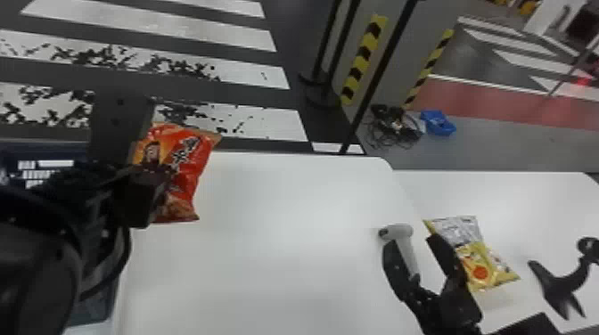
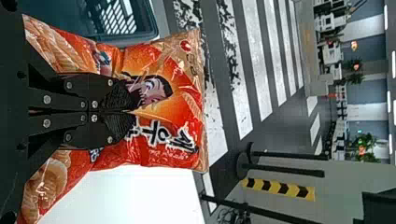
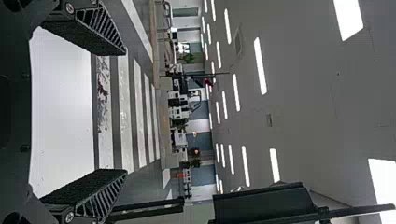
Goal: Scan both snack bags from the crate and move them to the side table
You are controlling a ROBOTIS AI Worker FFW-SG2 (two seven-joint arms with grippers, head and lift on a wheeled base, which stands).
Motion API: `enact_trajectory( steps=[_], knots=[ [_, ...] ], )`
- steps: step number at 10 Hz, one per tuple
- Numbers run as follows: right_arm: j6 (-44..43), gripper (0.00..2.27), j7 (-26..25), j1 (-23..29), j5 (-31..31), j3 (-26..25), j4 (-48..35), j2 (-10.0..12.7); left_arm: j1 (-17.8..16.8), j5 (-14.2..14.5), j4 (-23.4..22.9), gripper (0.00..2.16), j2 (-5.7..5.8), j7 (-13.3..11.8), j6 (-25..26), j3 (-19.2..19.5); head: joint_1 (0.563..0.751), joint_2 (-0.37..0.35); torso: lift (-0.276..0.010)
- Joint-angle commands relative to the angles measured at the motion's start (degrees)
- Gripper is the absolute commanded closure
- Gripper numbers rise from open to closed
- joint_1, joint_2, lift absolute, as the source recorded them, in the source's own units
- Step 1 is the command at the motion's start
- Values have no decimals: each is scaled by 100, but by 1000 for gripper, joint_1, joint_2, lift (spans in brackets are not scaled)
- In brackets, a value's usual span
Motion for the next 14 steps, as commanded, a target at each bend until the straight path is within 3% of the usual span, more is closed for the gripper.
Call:
enact_trajectory(
  steps=[1, 4, 5, 7, 10, 14],
  knots=[
    [-22, 97, 0, -1, 1, 0, 8, 21, -104, -29, 403, 1892, -18, 9, -187, -307, 695, -350, -95],
    [-22, 97, 0, -53, 53, 35, 78, 21, -148, 94, 1018, 1892, -18, -88, -662, -597, 695, -350, -95],
    [-22, 97, 0, -71, 53, 44, 87, 30, -200, 252, 1246, 1892, -18, -132, -802, -606, 695, -350, -95],
    [-39, 97, 0, -97, 53, 71, 87, 39, -332, 375, 1782, 1892, -18, -369, -1154, -738, 695, -350, -95],
    [-39, 97, 0, -159, 88, 97, 114, 83, -490, 735, 2565, 1892, -18, -923, -1716, -747, 695, -350, -95],
    [-39, 97, 0, -220, 132, 167, 105, 136, -816, 1017, 3830, 1892, -18, -1204, -2824, -835, 695, -350, -95]
  ],
)
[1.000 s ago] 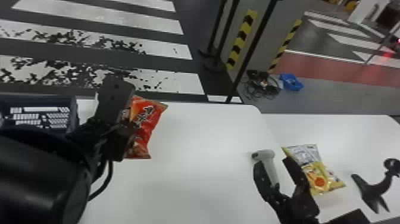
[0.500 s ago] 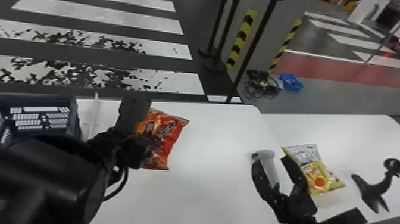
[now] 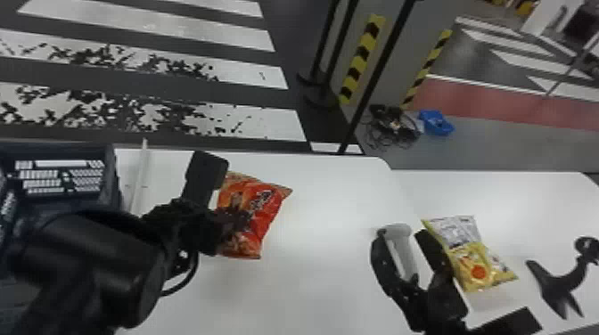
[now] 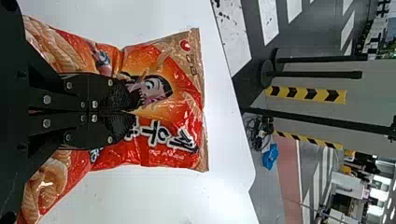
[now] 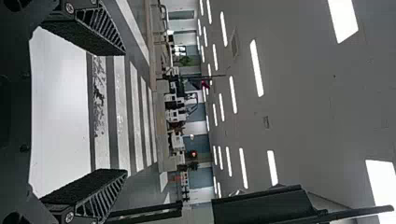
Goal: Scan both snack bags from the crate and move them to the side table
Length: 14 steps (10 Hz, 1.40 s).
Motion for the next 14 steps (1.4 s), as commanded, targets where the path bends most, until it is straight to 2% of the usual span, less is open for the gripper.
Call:
enact_trajectory(
  steps=[1, 5, 7, 9, 14],
  knots=[
    [-18, 97, 0, -1, 5, 3, -2, 25, -129, 96, 309, 1892, -15, -69, -236, -57, 695, -350, -95],
    [-35, 97, 0, -27, 23, 65, -29, 43, -129, 184, 309, 1892, -15, -139, -183, -557, 695, -350, -95],
    [-35, 97, 0, -19, 40, 73, -46, 78, -129, 201, 503, 1892, -15, -148, -219, -812, 695, -350, -95],
    [-70, 97, 0, -19, 40, 73, -55, 96, -138, 201, 810, 1892, -15, -253, -324, -874, 695, -350, -95],
    [-141, 97, 0, 25, 40, 82, -99, 104, -533, 272, 1347, 1892, -15, -253, -887, -1032, 695, -350, -95]
  ],
)
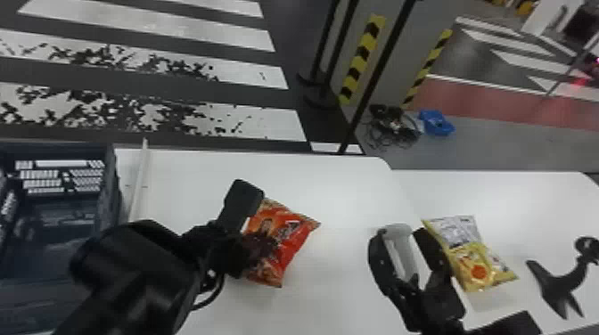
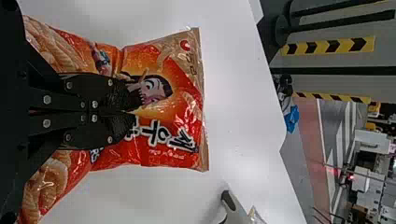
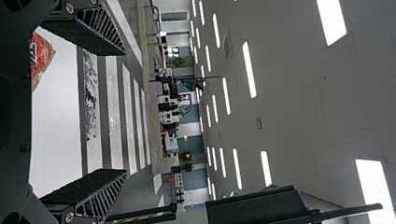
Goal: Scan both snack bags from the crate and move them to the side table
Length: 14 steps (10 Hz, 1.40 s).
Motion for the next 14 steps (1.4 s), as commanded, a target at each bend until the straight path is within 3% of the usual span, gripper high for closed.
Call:
enact_trajectory(
  steps=[1, 5, 14],
  knots=[
    [-1, 97, -3, 12, 0, 0, -28, -8, -109, 29, 135, 1892, -15, -68, -65, 0, 695, -350, -95],
    [-19, 97, -30, -5, 0, 0, -46, -8, -117, 82, 215, 1892, -15, -156, -47, -247, 695, -350, -95],
    [-54, 100, -56, -23, -9, -18, -28, 1, -126, 714, 408, 1885, -15, -525, -65, -176, 695, -350, -95]
  ],
)
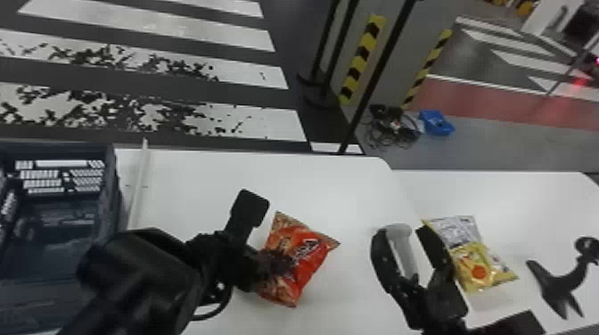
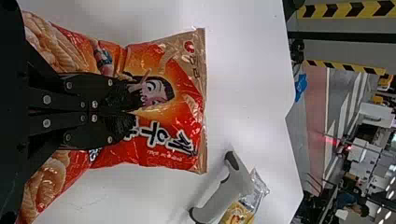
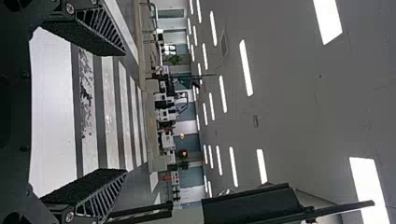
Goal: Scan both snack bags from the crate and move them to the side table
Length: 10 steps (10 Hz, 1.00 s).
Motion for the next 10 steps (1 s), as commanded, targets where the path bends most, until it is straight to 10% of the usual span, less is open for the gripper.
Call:
enact_trajectory(
  steps=[1, 3, 7, 10],
  knots=[
    [-2, 100, 1, -14, 4, 10, 0, 8, -12, 11, 33, 1696, -15, 52, -62, 6, 695, -350, -95],
    [-19, 100, 1, -14, -5, 1, 9, 8, 6, -94, 7, -1, -15, 104, -273, -64, 695, -350, -95],
    [-37, 100, 1, 3, 4, -8, 9, 25, 85, -279, -283, 22, -15, 175, -114, -152, 695, -350, -95],
    [-19, 100, 9, 3, -13, -43, 9, 16, 348, -859, -1320, 22, -15, 254, 940, 23, 695, -350, -95]
  ],
)
